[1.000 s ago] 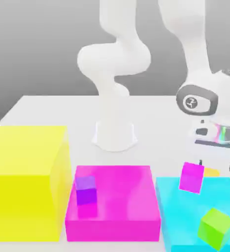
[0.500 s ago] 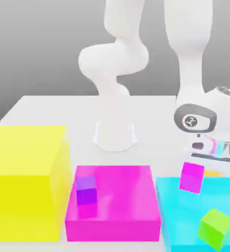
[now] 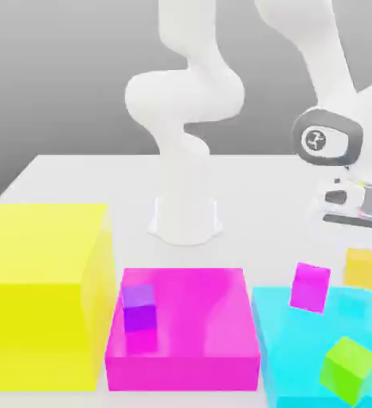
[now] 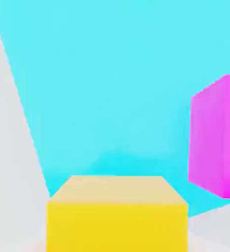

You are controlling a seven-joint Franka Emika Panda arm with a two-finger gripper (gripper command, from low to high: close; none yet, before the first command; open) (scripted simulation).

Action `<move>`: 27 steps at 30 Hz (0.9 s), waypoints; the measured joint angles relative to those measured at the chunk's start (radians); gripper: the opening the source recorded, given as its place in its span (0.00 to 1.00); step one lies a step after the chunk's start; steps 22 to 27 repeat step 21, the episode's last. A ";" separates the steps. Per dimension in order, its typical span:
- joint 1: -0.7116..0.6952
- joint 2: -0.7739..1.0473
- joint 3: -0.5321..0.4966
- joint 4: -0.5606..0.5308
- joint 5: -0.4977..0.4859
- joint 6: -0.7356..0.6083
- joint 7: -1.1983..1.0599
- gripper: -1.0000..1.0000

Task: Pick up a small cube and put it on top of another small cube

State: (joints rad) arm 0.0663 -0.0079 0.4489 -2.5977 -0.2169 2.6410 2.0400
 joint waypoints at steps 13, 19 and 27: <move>-0.333 -0.235 -0.326 -0.093 0.245 -0.194 -0.003 0.00; -0.357 -0.105 -0.337 -0.124 0.239 -0.031 0.008 1.00; -0.357 -0.105 -0.337 -0.124 0.239 -0.031 0.008 1.00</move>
